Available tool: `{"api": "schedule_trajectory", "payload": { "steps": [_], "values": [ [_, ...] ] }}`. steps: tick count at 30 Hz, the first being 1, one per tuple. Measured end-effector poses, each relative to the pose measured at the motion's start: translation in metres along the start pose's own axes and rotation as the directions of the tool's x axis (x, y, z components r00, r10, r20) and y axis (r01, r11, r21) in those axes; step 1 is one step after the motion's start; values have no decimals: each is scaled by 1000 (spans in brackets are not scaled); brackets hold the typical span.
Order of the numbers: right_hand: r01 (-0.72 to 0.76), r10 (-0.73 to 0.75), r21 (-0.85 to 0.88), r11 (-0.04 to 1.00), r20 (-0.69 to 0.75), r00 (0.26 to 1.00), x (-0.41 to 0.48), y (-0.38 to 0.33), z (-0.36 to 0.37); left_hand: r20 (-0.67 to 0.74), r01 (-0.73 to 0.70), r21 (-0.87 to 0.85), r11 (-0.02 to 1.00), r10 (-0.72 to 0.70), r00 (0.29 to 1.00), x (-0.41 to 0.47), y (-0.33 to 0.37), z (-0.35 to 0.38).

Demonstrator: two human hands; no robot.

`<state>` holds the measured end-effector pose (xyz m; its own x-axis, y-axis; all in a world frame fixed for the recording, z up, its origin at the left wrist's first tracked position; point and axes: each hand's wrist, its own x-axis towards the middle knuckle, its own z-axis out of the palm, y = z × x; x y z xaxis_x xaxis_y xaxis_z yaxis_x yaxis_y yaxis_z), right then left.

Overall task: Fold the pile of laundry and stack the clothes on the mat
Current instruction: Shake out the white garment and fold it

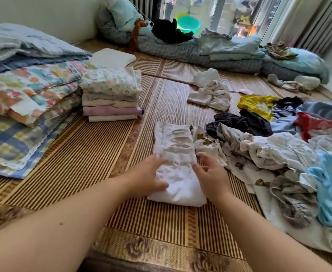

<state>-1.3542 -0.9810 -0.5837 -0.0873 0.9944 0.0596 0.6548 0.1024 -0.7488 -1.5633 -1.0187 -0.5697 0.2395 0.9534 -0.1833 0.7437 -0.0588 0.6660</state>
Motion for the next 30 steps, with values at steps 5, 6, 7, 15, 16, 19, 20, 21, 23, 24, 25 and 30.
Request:
{"api": "schedule_trajectory", "payload": {
  "steps": [5,6,7,15,16,19,20,21,23,24,25,30],
  "values": [
    [318,-193,-262,911,409,892,-29,26,-9,334,-100,421,902,-51,941,1,-2,14],
    [364,-193,-324,873,456,869,-30,30,-11,341,-94,479,873,-86,936,1,-1,15],
    [393,-183,-369,842,490,852,-31,32,-13,331,-85,518,851,-108,937,2,0,17],
    [527,-411,-489,695,331,849,-35,24,-20,-12,-156,645,748,215,977,-13,21,15],
    [509,-419,-455,731,290,860,-38,23,-22,-43,-162,619,769,239,970,-17,21,12],
    [317,-247,-216,924,295,923,-46,11,-35,-50,-132,415,900,168,985,-26,21,1],
    [221,-174,-111,969,332,927,-48,4,-39,-35,-115,303,946,132,991,-29,22,-5],
    [143,-126,-20,990,369,921,-50,-2,-44,-18,-100,187,977,105,994,-33,22,-11],
    [77,-106,84,993,426,898,-52,-15,-56,16,-74,-20,997,74,997,-41,24,-23],
    [65,-111,114,991,465,878,-52,-24,-61,35,-68,-95,993,72,997,-45,25,-29],
    [49,-118,147,988,506,854,-51,-33,-66,51,-67,-159,985,76,996,-47,26,-34],
    [-102,-94,361,927,487,868,-15,-62,-71,5,20,-574,819,-21,1000,-34,22,-52]
  ]
}}
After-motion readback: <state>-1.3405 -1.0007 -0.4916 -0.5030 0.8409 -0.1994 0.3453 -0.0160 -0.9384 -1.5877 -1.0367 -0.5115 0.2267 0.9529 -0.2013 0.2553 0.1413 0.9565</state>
